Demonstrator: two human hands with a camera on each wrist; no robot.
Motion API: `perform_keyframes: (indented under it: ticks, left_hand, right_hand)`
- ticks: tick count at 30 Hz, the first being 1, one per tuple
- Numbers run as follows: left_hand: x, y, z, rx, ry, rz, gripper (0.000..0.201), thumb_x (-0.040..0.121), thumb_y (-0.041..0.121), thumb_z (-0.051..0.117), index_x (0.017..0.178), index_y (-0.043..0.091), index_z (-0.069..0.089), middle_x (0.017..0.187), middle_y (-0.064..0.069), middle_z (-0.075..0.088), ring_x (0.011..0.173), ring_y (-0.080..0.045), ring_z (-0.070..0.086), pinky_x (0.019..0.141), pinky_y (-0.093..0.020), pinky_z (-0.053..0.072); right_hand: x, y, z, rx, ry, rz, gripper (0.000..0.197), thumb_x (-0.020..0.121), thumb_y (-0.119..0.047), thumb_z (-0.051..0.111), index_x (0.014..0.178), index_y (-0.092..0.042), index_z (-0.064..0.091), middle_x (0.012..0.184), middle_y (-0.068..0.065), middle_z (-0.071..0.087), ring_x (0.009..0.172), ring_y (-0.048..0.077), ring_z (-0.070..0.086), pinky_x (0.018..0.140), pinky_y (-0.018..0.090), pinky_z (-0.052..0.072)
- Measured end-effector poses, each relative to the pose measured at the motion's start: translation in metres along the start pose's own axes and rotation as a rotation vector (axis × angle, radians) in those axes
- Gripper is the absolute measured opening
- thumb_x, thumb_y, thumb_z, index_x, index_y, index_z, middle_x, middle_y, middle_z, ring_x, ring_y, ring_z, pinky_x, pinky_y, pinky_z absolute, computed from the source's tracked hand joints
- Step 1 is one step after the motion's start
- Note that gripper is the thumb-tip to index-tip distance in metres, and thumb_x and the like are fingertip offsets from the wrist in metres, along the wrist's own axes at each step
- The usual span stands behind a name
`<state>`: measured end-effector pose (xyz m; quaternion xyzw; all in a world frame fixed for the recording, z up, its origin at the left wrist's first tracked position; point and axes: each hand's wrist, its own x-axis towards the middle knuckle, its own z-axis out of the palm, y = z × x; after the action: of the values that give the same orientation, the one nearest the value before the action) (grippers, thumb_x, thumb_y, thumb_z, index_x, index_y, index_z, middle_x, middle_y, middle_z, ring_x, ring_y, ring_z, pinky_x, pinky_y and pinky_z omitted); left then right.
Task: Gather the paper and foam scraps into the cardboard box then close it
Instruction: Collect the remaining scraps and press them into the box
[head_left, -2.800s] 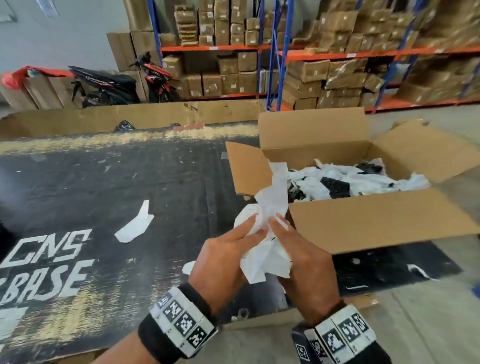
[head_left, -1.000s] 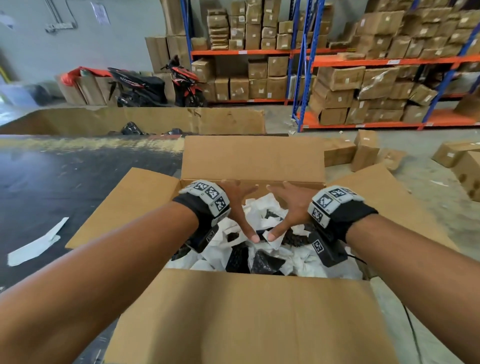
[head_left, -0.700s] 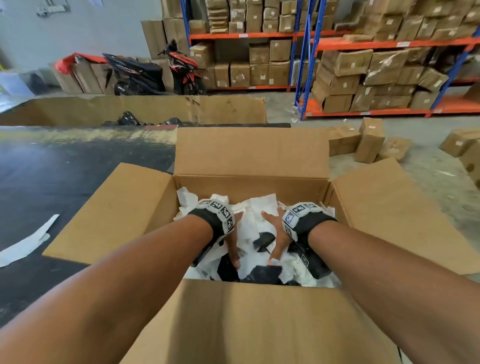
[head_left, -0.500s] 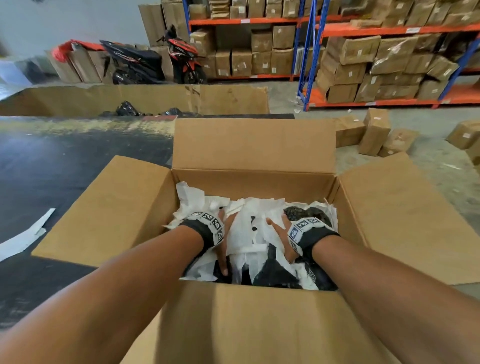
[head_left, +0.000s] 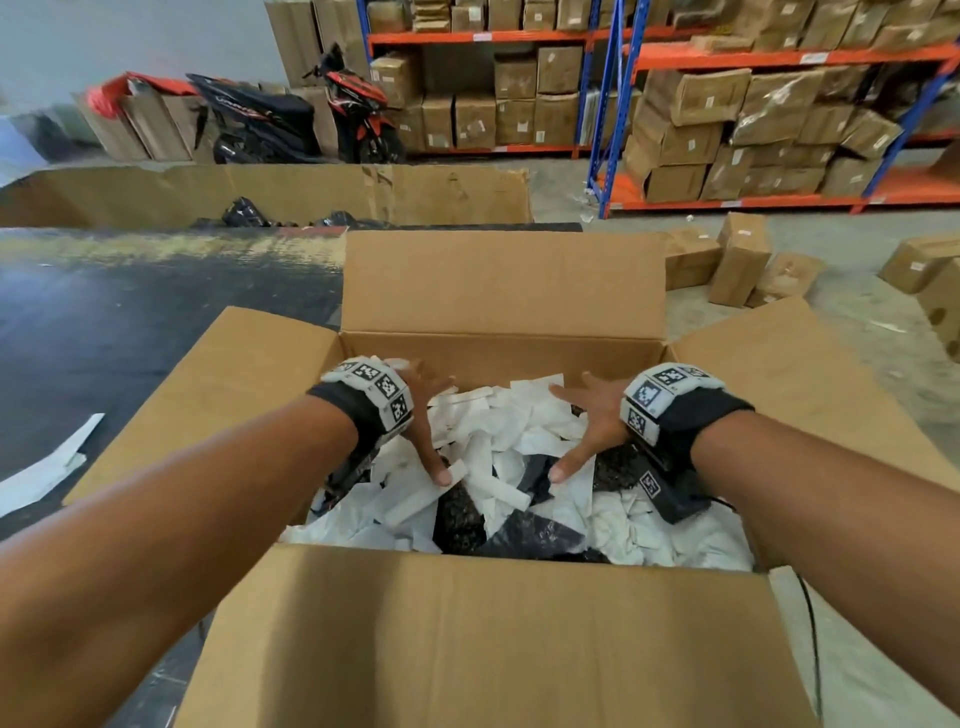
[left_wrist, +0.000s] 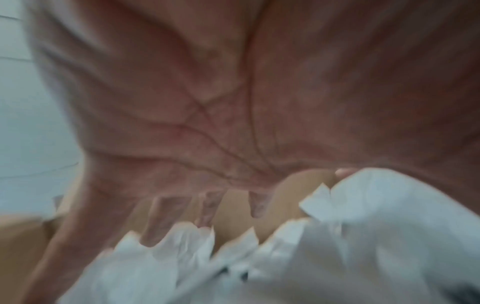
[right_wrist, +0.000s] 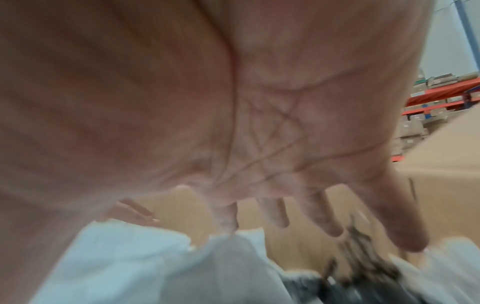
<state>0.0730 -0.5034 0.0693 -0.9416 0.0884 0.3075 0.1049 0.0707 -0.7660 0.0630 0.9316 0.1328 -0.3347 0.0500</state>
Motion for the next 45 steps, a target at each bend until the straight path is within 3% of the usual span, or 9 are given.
perform_keyframes:
  ticks: [3, 5, 9, 16, 25, 30, 33, 36, 45]
  left_hand:
    - [0.019, -0.001, 0.042, -0.096, -0.111, -0.059, 0.167, 0.024, 0.087, 0.081, 0.157, 0.045, -0.009, 0.169, -0.008, -0.008, 0.155, -0.037, 0.004, 0.12, -0.06, 0.023]
    - [0.028, -0.001, 0.06, -0.103, -0.127, -0.064, 0.164, 0.029, 0.087, 0.08, 0.156, 0.045, -0.014, 0.168, -0.012, -0.013, 0.154, -0.039, 0.0, 0.122, -0.058, 0.02]
    - [0.011, 0.0, 0.035, -0.109, -0.096, 0.013, 0.161, 0.029, 0.085, 0.081, 0.16, 0.039, 0.0, 0.169, -0.004, 0.013, 0.153, -0.032, 0.019, 0.122, -0.05, 0.026]
    - [-0.041, 0.007, -0.012, -0.165, 0.22, 0.203, 0.113, 0.07, 0.066, 0.08, 0.16, 0.029, 0.023, 0.162, 0.001, 0.034, 0.146, -0.025, 0.037, 0.118, -0.042, 0.031]
    - [-0.119, 0.031, 0.028, -0.219, 0.675, 0.466, 0.088, 0.087, 0.06, 0.067, 0.159, 0.028, 0.027, 0.163, 0.002, 0.031, 0.143, -0.021, 0.042, 0.114, -0.037, 0.036]
    - [-0.163, 0.019, 0.07, -0.419, 0.833, 0.588, 0.069, 0.089, 0.054, 0.068, 0.149, 0.031, 0.043, 0.15, 0.015, 0.047, 0.128, -0.008, 0.053, 0.104, -0.027, 0.044]
    - [-0.193, -0.009, 0.089, -0.493, 0.931, 0.59, 0.062, 0.089, 0.049, 0.07, 0.144, 0.03, 0.05, 0.14, 0.014, 0.056, 0.121, -0.005, 0.056, 0.096, -0.023, 0.044]
    - [-0.218, -0.055, 0.11, -0.563, 0.967, 0.576, 0.059, 0.089, 0.046, 0.072, 0.142, 0.027, 0.054, 0.137, 0.012, 0.059, 0.124, -0.005, 0.055, 0.103, -0.028, 0.045]
    - [-0.268, -0.231, 0.203, -0.618, 1.002, 0.357, 0.054, 0.088, 0.047, 0.072, 0.137, 0.03, 0.057, 0.127, 0.014, 0.061, 0.116, -0.003, 0.058, 0.099, -0.031, 0.048]
  right_hand:
    - [0.011, 0.0, 0.03, -0.029, -0.06, 0.035, 0.119, 0.076, -0.07, 0.068, 0.158, -0.03, -0.008, 0.166, 0.012, -0.002, 0.151, 0.033, 0.01, 0.12, 0.046, 0.016]
    - [0.017, 0.0, 0.044, -0.001, -0.083, 0.031, 0.12, 0.076, -0.065, 0.071, 0.157, -0.029, -0.009, 0.165, 0.013, 0.003, 0.151, 0.032, 0.015, 0.121, 0.044, 0.019]
    - [0.004, 0.003, 0.027, 0.065, -0.053, -0.007, 0.129, 0.068, -0.065, 0.079, 0.158, -0.029, -0.006, 0.166, 0.004, 0.004, 0.151, 0.027, 0.012, 0.122, 0.044, 0.016]
    - [-0.058, 0.008, -0.006, 0.036, 0.21, -0.081, 0.121, 0.066, -0.076, 0.071, 0.158, -0.026, 0.011, 0.163, 0.0, 0.024, 0.146, 0.025, 0.03, 0.119, 0.041, 0.026]
    - [-0.171, -0.024, 0.03, 0.131, 0.7, -0.137, 0.088, 0.08, -0.067, 0.065, 0.153, -0.036, 0.027, 0.154, -0.009, 0.036, 0.137, 0.014, 0.039, 0.107, 0.034, 0.036]
    - [-0.201, -0.082, 0.063, 0.208, 0.872, -0.21, 0.076, 0.084, -0.059, 0.066, 0.149, -0.036, 0.035, 0.148, -0.013, 0.041, 0.134, 0.006, 0.038, 0.098, 0.017, 0.03]
    - [-0.206, -0.132, 0.069, 0.25, 0.946, -0.277, 0.071, 0.084, -0.056, 0.066, 0.146, -0.034, 0.041, 0.144, -0.013, 0.045, 0.134, 0.005, 0.04, 0.105, 0.021, 0.034]
    - [-0.206, -0.195, 0.07, 0.283, 0.988, -0.352, 0.066, 0.085, -0.058, 0.064, 0.144, -0.036, 0.042, 0.143, -0.015, 0.046, 0.13, 0.006, 0.045, 0.103, 0.031, 0.044]
    - [-0.168, -0.404, 0.055, 0.318, 0.946, -0.572, 0.065, 0.086, -0.053, 0.066, 0.143, -0.03, 0.046, 0.138, -0.011, 0.048, 0.128, 0.006, 0.045, 0.101, 0.02, 0.04]
